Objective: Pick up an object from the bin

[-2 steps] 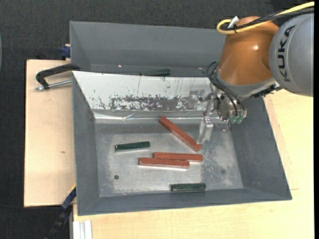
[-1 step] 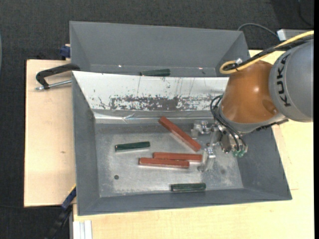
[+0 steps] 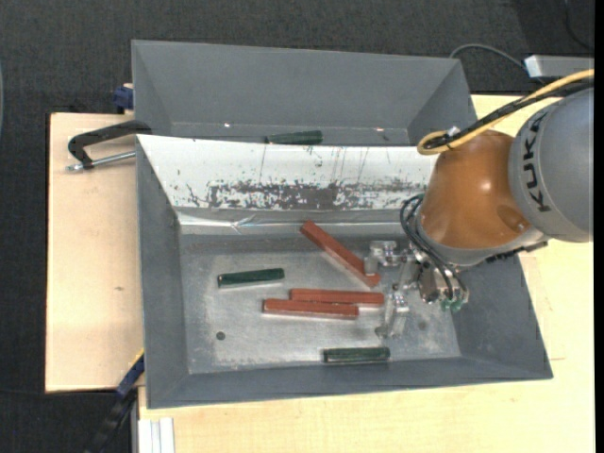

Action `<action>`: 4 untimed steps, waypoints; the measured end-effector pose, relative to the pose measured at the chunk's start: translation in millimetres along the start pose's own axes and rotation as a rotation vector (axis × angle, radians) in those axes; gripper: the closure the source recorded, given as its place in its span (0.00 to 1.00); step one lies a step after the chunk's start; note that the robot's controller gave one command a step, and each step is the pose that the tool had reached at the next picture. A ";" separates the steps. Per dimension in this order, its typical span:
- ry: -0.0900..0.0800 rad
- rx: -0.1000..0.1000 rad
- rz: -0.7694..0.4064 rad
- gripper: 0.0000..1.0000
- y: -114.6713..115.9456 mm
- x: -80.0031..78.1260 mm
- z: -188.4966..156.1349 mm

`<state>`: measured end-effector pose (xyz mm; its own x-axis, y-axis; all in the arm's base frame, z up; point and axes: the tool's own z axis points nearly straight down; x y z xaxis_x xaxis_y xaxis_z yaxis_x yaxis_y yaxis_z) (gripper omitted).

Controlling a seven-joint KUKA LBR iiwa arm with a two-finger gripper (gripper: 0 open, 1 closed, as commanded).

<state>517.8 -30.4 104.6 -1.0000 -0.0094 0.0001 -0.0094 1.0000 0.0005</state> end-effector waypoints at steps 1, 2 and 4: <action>0.006 -0.001 0.074 0.00 3.5 -20.6 -31.7; -0.018 0.001 -0.049 0.00 41.7 -15.6 -38.0; -0.004 -0.001 0.240 0.00 46.9 -58.7 17.4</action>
Offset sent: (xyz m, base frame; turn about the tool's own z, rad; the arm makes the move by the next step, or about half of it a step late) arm -0.0058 0.0700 0.0018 -0.1035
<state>576.0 17.1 87.3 -0.9735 0.2286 -0.0036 0.2286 0.9735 0.0021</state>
